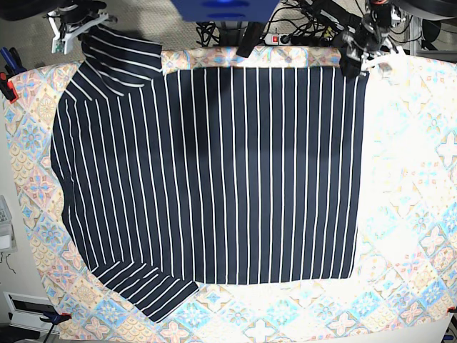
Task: Fold the T-shirt properly
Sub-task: 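Lift both grippers and pull the shirt's collar edge toward the robot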
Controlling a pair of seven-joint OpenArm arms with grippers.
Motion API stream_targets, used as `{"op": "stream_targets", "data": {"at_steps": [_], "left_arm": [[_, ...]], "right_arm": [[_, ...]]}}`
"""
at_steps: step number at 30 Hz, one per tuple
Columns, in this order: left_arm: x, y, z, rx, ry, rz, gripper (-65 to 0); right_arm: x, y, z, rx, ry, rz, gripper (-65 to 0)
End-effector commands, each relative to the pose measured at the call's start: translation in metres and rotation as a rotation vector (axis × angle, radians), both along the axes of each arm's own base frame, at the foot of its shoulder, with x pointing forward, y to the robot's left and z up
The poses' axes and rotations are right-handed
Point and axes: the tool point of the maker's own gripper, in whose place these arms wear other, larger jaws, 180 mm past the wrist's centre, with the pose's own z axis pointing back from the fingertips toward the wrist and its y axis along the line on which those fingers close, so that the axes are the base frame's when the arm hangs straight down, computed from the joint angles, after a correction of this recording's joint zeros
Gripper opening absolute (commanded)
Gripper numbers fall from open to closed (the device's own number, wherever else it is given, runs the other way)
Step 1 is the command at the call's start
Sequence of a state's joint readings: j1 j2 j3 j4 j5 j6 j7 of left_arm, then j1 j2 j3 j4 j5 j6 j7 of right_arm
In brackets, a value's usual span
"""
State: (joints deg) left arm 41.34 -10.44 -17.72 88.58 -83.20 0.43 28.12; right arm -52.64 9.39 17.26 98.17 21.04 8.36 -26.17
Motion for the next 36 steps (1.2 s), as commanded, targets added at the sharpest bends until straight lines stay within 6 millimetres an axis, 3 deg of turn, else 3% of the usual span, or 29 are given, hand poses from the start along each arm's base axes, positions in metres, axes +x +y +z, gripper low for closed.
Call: {"op": "stream_targets", "data": {"at_steps": [1, 7, 15, 21, 24, 36], "left_arm": [[-0.002, 0.003, 0.005, 0.007, -0.012, -0.002, -65.0], [-0.017, 0.003, 0.001, 0.007, 0.024, -0.006, -65.0], [-0.026, -0.004, 0.003, -0.023, 0.043, -0.03, -65.0], [0.007, -0.012, 0.036, -0.001, -0.073, -0.075, -65.0], [0.029, -0.005, 0.056, 0.029, -0.147, -0.074, -65.0], [0.107, 0.011, 0.093, 0.103, -0.343, -0.066, -65.0]], "right_arm": [[-0.004, -0.006, 0.006, -0.021, -0.001, 0.003, -65.0], [-0.016, -0.028, 0.014, -0.07, 0.011, -0.032, -65.0], [-0.021, -0.037, 0.019, -0.089, 0.016, -0.046, -65.0], [0.008, -0.032, 0.038, -0.014, -0.11, -0.112, -65.0], [0.039, -0.031, 0.048, -0.002, -0.186, -0.096, -65.0], [0.129, -0.03, 0.07, 0.011, -0.408, -0.095, -65.0]]}}
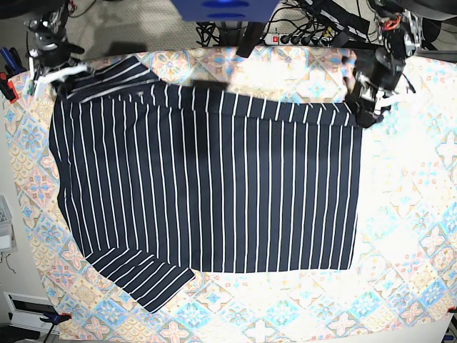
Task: Fold the T-shirt properly
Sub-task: 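Lift both grippers and pull the shirt's collar edge toward the robot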
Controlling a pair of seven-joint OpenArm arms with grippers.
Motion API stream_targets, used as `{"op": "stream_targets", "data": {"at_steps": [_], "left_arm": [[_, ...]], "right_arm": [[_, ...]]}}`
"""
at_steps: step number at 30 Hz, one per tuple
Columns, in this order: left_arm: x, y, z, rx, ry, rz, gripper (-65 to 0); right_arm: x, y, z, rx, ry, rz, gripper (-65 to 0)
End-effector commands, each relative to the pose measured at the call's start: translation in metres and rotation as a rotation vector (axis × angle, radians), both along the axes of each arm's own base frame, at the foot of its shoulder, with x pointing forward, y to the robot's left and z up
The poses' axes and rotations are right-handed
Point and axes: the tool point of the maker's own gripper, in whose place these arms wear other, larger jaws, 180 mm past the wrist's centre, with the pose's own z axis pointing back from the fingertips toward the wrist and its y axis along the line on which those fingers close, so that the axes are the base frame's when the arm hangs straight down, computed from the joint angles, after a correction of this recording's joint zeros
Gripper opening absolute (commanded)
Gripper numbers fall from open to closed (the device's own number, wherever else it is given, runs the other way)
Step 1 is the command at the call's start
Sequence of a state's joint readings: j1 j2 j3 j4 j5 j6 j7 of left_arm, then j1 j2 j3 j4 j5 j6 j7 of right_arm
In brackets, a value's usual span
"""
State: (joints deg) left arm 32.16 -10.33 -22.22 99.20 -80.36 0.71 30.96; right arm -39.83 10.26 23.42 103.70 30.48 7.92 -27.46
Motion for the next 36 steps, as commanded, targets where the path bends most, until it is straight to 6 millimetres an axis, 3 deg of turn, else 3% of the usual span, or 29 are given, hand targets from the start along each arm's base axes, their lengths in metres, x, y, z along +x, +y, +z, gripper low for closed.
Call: {"op": "stream_targets", "data": {"at_steps": [1, 10, 16, 22, 28, 36], "left_arm": [[0.01, 0.003, 0.012, 0.019, -0.049, -0.004, -65.0], [0.05, -0.002, 0.028, 0.096, -0.12, -0.043, -65.0], [0.063, 0.007, 0.006, 0.074, -0.085, -0.011, -65.0], [0.078, 0.013, -0.003, 0.054, -0.079, 0.013, -65.0], [0.083, 0.016, -0.017, 0.034, -0.049, 0.03, -65.0], [0.083, 0.005, -0.022, 0.057, -0.032, -0.01, -65.0]], "right_arm": [[0.013, -0.005, 0.012, -0.02, -0.054, 0.006, -65.0], [0.081, 0.001, 0.033, 0.019, -0.14, 0.018, -65.0], [0.116, -0.001, 0.038, 0.053, -0.181, 0.003, -65.0], [0.133, -0.006, 0.022, 0.101, -0.165, -0.031, -65.0], [0.158, -0.008, 0.026, 0.129, -0.201, -0.048, -65.0], [0.195, 0.028, 0.015, 0.188, -0.192, 0.031, -64.8]]}}
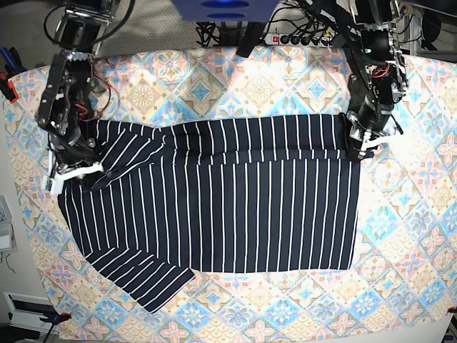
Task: Fold the T-shirt properly
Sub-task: 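Lift both grippers and pull the shirt's collar edge toward the robot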
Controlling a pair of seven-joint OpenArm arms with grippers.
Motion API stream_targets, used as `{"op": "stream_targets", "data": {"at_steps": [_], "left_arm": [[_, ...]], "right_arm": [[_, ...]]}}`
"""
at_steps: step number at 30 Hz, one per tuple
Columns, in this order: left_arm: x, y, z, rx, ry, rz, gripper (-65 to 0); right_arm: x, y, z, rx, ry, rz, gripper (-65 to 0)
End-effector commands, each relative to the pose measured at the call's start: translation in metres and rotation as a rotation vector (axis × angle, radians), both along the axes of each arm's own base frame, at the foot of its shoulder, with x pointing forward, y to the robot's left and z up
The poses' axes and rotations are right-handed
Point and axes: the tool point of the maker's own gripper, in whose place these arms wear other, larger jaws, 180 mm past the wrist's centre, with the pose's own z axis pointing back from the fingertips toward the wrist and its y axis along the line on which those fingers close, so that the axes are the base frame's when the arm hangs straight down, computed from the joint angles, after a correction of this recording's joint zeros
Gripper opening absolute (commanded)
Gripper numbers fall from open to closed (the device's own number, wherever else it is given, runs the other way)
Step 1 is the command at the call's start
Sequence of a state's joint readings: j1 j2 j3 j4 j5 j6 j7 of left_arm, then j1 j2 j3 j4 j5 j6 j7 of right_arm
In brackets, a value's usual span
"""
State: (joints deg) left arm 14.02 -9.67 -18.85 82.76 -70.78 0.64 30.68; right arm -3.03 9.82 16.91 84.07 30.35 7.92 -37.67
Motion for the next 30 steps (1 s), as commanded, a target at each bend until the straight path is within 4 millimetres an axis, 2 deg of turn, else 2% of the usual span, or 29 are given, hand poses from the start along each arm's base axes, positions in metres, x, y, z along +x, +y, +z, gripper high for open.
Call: {"op": "stream_targets", "data": {"at_steps": [1, 5, 7, 9, 12, 15, 18, 20, 24, 28, 30], "left_arm": [[0.008, 0.005, 0.013, 0.02, -0.044, -0.003, -65.0], [0.008, 0.006, 0.013, 0.035, -0.039, -0.008, -65.0], [0.008, 0.007, 0.012, 0.035, -0.038, -0.007, -63.8], [0.007, 0.006, 0.011, 0.034, -0.034, -0.006, -59.5], [0.006, 0.006, 0.01, 0.034, -0.03, -0.005, -48.4], [0.006, 0.005, 0.01, 0.028, -0.03, -0.007, -41.7], [0.005, 0.003, 0.011, 0.024, -0.031, -0.012, -41.5], [-0.003, 0.002, 0.011, -0.001, -0.03, -0.006, -41.5], [-0.02, -0.004, 0.013, -0.079, -0.035, 0.014, -43.7], [-0.04, -0.006, 0.002, -0.137, -0.001, 0.04, -45.1], [-0.045, -0.01, -0.001, -0.166, 0.002, 0.057, -45.1]], "right_arm": [[0.009, -0.009, 0.012, -0.021, -0.04, -0.008, -64.8], [0.008, -0.013, 0.006, -0.016, -0.024, -0.019, -64.3], [0.007, -0.018, 0.008, -0.031, -0.024, -0.019, -61.3], [0.006, -0.019, 0.009, -0.034, -0.024, -0.018, -58.2], [-0.007, -0.02, -0.002, -0.037, 0.008, -0.017, -55.2], [-0.005, -0.019, 0.008, -0.049, -0.019, -0.013, -53.7], [-0.016, -0.018, 0.013, -0.073, -0.024, 0.002, -53.2], [-0.024, -0.015, 0.019, -0.092, -0.033, 0.015, -53.2], [-0.048, -0.012, 0.017, -0.115, -0.007, 0.035, -53.3], [-0.075, -0.03, 0.011, -0.128, 0.032, -0.015, -53.2], [-0.082, -0.037, 0.01, -0.135, 0.043, -0.033, -53.2]]}}
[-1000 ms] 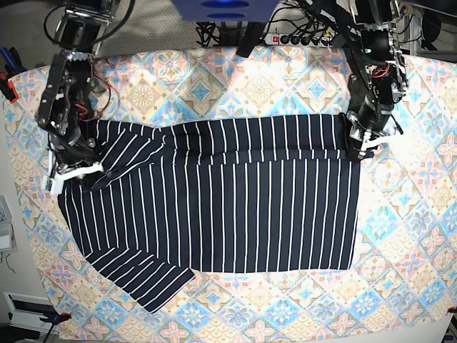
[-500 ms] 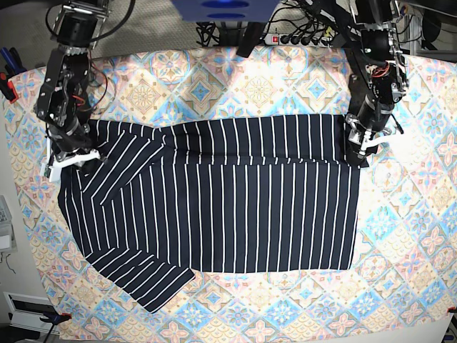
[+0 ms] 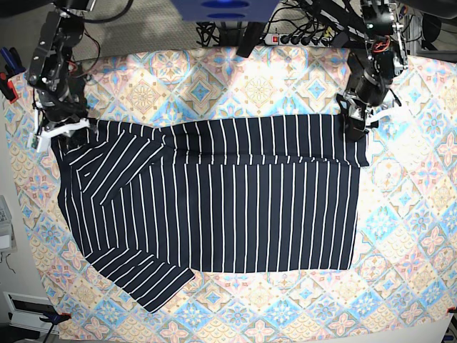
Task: Fold the T-shirt properly
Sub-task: 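Lift both grippers and pull the shirt's collar edge toward the robot, then drag the held collar edge further toward the robot with both grippers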
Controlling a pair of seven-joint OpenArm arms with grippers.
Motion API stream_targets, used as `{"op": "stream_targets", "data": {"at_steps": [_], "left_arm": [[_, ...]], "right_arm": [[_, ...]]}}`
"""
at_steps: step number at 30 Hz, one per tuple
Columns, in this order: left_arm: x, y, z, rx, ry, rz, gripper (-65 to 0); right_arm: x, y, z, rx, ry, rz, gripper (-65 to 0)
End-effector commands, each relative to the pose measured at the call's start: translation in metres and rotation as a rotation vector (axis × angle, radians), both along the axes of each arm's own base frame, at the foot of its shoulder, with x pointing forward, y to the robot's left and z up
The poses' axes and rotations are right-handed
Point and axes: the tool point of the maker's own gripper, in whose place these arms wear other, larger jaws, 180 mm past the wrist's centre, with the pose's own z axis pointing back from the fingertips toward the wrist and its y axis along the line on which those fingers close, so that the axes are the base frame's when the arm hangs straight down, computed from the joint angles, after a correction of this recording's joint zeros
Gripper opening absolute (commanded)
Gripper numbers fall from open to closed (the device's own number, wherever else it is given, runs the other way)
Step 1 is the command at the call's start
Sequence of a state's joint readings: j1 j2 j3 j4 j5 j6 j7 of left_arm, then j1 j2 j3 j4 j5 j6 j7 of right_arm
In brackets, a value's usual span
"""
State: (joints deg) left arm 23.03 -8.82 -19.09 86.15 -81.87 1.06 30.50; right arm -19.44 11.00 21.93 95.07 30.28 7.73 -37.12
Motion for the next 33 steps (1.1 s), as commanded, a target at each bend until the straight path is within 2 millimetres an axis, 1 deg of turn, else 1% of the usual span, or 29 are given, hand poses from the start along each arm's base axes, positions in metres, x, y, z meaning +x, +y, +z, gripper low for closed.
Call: {"op": "stream_targets", "data": {"at_steps": [1, 9, 11, 15, 19, 20, 23, 26, 29, 31, 33], "left_arm": [[0.001, -0.002, 0.007, -0.011, -0.03, -0.004, -44.9], [-0.02, -0.016, -0.006, -0.073, 0.011, 0.018, -44.9], [-0.024, -0.015, -0.009, -0.075, 0.022, 0.025, -44.9], [-0.038, -0.011, -0.028, -0.088, 0.081, 0.047, -44.9], [-0.04, -0.012, -0.031, -0.094, 0.086, 0.052, -44.9], [-0.039, -0.012, -0.031, -0.094, 0.086, 0.054, -44.9], [-0.021, -0.012, -0.023, -0.095, 0.047, 0.052, -44.9], [-0.008, -0.011, -0.018, -0.093, 0.02, 0.053, -44.9], [-0.001, -0.009, -0.027, -0.107, 0.034, 0.067, -45.0], [0.002, -0.008, -0.037, -0.122, 0.053, 0.079, -45.0], [0.002, -0.008, -0.039, -0.126, 0.059, 0.08, -45.0]], "right_arm": [[0.005, -0.005, 0.014, -0.023, -0.042, 0.006, -53.1], [-0.007, -0.005, 0.007, -0.024, -0.013, 0.007, -53.1], [-0.007, -0.005, 0.007, -0.023, -0.012, 0.009, -53.1], [-0.006, -0.004, 0.006, -0.022, -0.012, 0.011, -53.1], [-0.007, -0.004, 0.006, -0.022, -0.009, 0.011, -53.1], [-0.007, -0.004, 0.006, -0.022, -0.009, 0.011, -53.0], [-0.007, -0.004, 0.005, -0.02, -0.008, 0.009, -53.0], [-0.007, -0.004, 0.005, -0.02, -0.008, 0.009, -53.0], [-0.008, -0.003, 0.004, -0.017, -0.003, 0.01, -53.0], [-0.016, -0.004, 0.0, -0.016, 0.015, 0.009, -53.0], [-0.019, -0.002, 0.0, 0.013, 0.011, 0.0, -53.0]]}}
